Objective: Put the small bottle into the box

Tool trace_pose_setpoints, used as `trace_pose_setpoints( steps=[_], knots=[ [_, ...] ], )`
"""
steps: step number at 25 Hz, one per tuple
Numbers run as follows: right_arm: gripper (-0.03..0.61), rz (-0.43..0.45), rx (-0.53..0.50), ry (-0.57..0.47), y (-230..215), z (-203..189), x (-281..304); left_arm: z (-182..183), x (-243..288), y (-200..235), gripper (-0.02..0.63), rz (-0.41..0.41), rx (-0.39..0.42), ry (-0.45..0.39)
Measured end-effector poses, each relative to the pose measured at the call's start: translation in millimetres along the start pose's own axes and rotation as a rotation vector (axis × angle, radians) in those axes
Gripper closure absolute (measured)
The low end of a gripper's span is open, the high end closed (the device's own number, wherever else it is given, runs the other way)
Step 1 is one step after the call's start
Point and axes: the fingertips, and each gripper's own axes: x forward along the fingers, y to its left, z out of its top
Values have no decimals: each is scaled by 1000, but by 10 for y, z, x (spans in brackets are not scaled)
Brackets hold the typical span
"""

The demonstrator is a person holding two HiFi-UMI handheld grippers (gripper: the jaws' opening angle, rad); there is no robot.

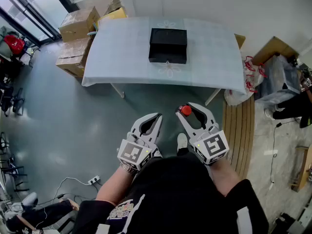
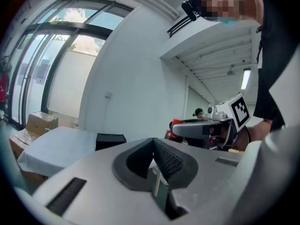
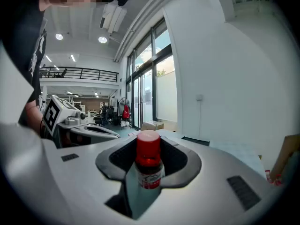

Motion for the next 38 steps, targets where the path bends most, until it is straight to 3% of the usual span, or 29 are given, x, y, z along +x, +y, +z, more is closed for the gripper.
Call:
trace_pose_setpoints(
  steps=[15, 29, 38],
  knots=[
    [421, 24, 38, -19, -220, -22, 34, -22, 171, -8, 607, 21, -3, 3],
    [422, 141, 20, -14, -790, -84, 200, -57, 619, -8, 607, 177, -29, 48],
    [421, 231, -3, -23, -1074, -79, 298, -63, 885, -110, 607, 248, -44, 22]
  ],
)
